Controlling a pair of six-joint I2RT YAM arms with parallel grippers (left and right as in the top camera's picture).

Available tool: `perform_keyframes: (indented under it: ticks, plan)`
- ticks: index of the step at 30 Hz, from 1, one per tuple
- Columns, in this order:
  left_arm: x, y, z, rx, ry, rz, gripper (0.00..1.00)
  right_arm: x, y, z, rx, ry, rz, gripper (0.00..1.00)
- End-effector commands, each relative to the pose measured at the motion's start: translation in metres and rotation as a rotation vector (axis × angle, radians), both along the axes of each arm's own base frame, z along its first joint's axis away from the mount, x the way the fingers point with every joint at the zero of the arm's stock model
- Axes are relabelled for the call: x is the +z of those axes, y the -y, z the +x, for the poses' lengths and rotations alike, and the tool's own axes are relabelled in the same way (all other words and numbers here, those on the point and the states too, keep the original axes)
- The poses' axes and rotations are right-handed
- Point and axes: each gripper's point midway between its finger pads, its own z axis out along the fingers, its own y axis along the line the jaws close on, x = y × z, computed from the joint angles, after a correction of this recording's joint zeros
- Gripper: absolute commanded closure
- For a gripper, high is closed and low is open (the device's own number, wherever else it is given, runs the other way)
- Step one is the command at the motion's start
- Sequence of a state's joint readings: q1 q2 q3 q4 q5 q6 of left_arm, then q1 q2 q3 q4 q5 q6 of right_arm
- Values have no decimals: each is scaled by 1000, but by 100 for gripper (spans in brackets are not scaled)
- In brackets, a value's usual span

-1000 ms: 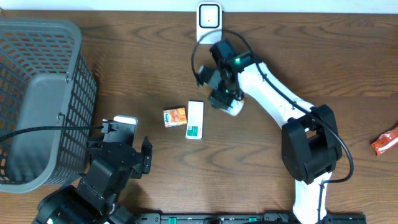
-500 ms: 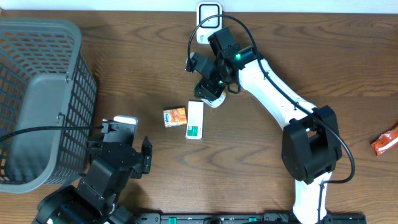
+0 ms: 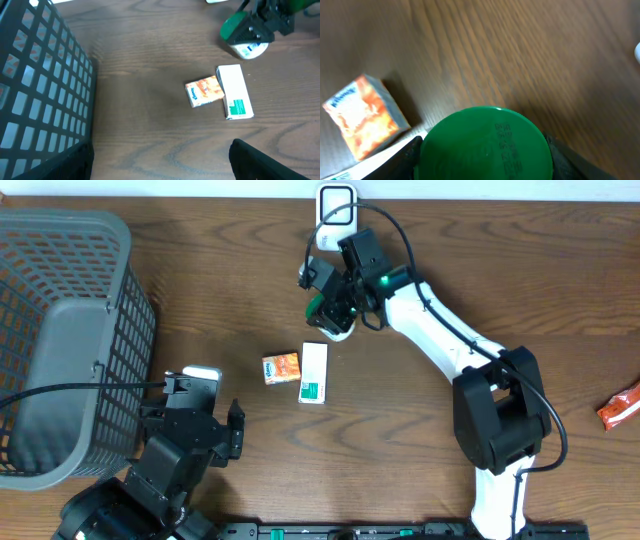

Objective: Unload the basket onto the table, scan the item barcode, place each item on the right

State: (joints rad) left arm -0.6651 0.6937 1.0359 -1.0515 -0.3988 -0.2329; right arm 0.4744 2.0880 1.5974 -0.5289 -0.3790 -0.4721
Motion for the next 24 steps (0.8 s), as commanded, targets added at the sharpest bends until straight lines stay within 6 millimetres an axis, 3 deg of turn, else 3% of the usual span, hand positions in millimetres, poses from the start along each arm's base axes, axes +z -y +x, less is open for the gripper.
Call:
perform_keyframes:
  ticks: [1, 7, 17, 24]
  plan:
    - [-1, -2, 0, 10, 1, 7, 15, -12, 8, 2, -40, -24, 32, 57]
    - [-1, -2, 0, 10, 1, 7, 15, -24, 11, 5, -76, -26, 87, 55]
    - [-1, -2, 0, 10, 1, 7, 15, 8, -11, 27, -107, 37, 267, 53]
    - [-1, -2, 0, 10, 1, 7, 15, 17, -17, 37, -100, 99, 302, 53]
